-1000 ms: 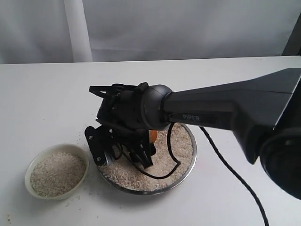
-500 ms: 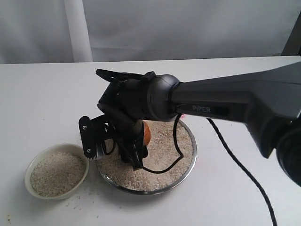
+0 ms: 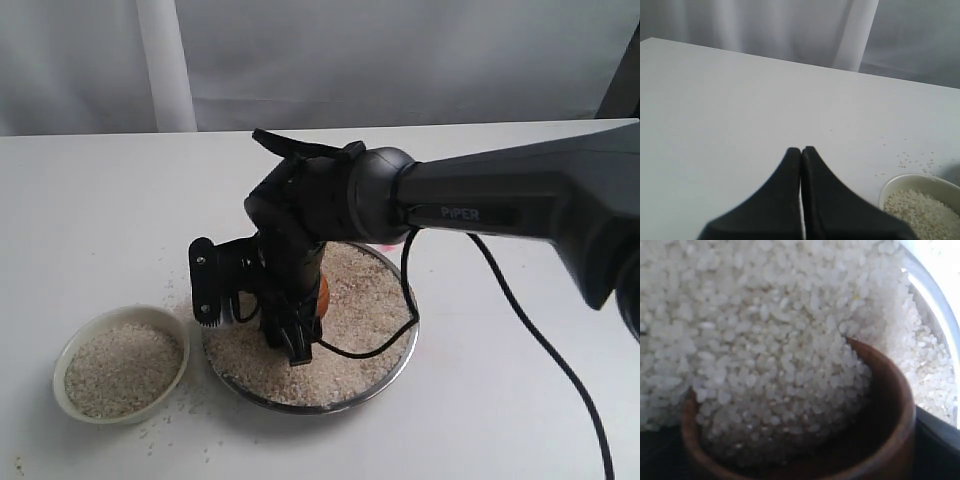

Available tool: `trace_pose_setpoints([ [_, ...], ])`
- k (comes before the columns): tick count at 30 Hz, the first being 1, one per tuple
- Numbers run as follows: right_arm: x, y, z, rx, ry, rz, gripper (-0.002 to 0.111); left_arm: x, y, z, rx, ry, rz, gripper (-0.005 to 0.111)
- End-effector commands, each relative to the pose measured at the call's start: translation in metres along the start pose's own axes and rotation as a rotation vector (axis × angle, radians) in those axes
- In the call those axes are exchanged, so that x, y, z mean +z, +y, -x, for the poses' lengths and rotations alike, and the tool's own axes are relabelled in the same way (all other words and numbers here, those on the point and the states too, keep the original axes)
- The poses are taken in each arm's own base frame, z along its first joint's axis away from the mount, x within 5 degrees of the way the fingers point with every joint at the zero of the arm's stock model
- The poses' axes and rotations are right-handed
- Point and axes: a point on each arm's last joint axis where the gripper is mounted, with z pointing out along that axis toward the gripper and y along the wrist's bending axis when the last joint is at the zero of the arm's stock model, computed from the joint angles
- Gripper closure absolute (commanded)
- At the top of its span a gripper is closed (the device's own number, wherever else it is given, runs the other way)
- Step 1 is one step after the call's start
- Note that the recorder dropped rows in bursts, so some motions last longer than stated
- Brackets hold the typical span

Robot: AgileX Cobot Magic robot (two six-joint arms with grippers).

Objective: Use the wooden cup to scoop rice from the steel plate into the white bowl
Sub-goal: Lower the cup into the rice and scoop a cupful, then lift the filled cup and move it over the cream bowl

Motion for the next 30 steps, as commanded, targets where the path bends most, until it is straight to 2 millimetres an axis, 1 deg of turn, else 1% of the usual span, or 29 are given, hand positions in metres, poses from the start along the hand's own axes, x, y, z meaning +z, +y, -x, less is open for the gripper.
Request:
trace_pose_setpoints([
  [1, -0.012, -0.001, -0.001, 0.05, -0.092, -0.004, 0.108, -0.001, -0.001, 0.002, -0.006, -0.01, -0.009, 0.107],
  [5, -0.013, -0.005, -0.012, 0.106, -0.107, 0.006, 0.108, -0.001, -0.001, 0.002, -0.006, -0.01, -0.009, 0.107],
  [10, -0.014, -0.005, -0.024, 0.173, -0.19, -0.023, 0.108, -0.001, -0.001, 0.002, -0.006, -0.01, -0.009, 0.107],
  [17, -0.018, -0.005, -0.053, 0.271, -0.265, -0.076, 0.108, -0.001, -0.001, 0.002, -0.006, -0.01, -0.009, 0.107],
  [22, -0.029, -0.007, -0.067, 0.335, -0.319, -0.127, 0.108, -0.001, -0.001, 0.002, -0.006, -0.01, -0.009, 0.107],
  [27, -0.043, -0.006, -0.071, 0.401, -0.394, -0.144, 0.108, -0.001, -0.001, 0.002, -0.006, -0.01, -0.009, 0.107],
  [29, -0.051, -0.003, -0.069, 0.442, -0.45, -0.152, 0.108, -0.001, -0.001, 0.002, -0.006, -0.01, -0.009, 0.107],
  [30, -0.056, -0.001, -0.068, 0.552, -0.497, -0.132, 0.108, -0.001, -0.001, 0.002, -0.006, -0.01, -0.009, 0.107],
])
